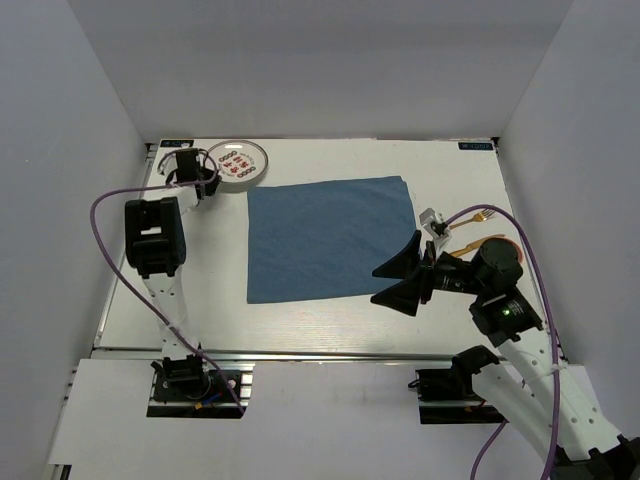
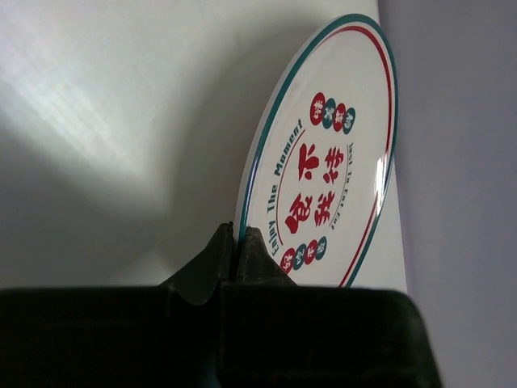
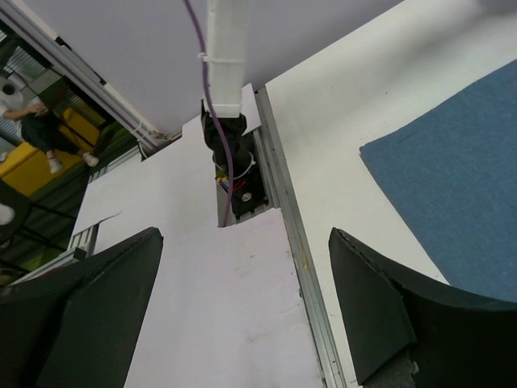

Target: Set the dinner table for one person

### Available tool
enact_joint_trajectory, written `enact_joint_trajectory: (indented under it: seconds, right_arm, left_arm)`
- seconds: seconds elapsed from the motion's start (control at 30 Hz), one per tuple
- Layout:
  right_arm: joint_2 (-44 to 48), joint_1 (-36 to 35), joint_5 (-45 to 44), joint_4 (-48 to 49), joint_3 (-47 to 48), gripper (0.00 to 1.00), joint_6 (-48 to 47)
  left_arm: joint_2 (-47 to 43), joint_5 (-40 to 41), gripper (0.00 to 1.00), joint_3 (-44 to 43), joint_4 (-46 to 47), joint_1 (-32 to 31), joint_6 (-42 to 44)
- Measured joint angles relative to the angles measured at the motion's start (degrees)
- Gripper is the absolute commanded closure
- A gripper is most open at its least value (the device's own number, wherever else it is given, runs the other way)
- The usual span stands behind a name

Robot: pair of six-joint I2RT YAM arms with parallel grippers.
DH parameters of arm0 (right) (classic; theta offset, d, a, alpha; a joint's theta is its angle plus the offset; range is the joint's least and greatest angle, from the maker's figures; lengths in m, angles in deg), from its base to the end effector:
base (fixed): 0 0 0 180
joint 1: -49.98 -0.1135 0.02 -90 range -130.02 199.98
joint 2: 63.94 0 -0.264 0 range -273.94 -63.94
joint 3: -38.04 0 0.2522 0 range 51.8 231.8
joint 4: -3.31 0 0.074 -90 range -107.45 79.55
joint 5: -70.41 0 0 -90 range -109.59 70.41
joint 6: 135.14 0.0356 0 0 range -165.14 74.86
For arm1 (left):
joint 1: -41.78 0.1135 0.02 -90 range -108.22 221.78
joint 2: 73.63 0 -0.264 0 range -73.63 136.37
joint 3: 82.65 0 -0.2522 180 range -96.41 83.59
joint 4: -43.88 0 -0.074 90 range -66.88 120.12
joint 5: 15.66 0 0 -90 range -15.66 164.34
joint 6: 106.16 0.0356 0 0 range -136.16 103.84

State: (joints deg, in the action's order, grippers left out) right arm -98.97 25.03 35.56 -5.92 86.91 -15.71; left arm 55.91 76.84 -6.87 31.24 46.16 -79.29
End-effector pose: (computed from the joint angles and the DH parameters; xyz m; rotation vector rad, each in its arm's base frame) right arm 0.1171 0.0867 0.3329 -0.7874 1.5275 1.4354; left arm 0.5008 0.0399 0.1418 -1.2879 1.8834 -0.5029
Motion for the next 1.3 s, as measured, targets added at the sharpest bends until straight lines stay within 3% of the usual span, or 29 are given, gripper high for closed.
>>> enact_joint_trajectory:
  seconds: [0.1,0.23,0.4,0.57,0.73,0.93,1.3]
  right_arm:
    - [-0.22,-0.07,-1.16,-0.59,0.04,0.11,-0.07]
    - [-0.28,-0.2,-2.16,-0.72,0.04,0.11,-0.07]
    - [-0.26,-0.24,-3.45,-0.52,-0.26,0.11,-0.09]
    - [-0.07,-0.26,-9.14,-2.32,-1.18,0.11,0.24]
    - [2.29,-0.24,-17.33,-8.44,-1.01,0.11,0.83]
    - [6.51,-0.24,-21.0,-14.4,1.46,0.11,0.48]
    - [11.08,-0.24,-22.53,-19.89,1.79,0.11,0.17]
  left_arm:
    - [-7.54,0.09,1.0,8.39,-0.26,0.0,-0.42]
    - [-24.22,-0.94,1.0,22.32,3.34,0.0,1.53]
    - [-33.83,-10.86,1.0,18.88,9.22,-0.2,7.98]
    - [-33.4,-24.92,1.0,13.51,10.78,-3.98,9.92]
    - [-30.91,-31.91,1.0,21.7,8.92,-12.98,10.93]
    - [-29.51,-35.21,1.0,33.14,6.54,-22.18,12.31]
    - [-25.97,-32.83,1.0,33.51,10.03,-24.85,15.13]
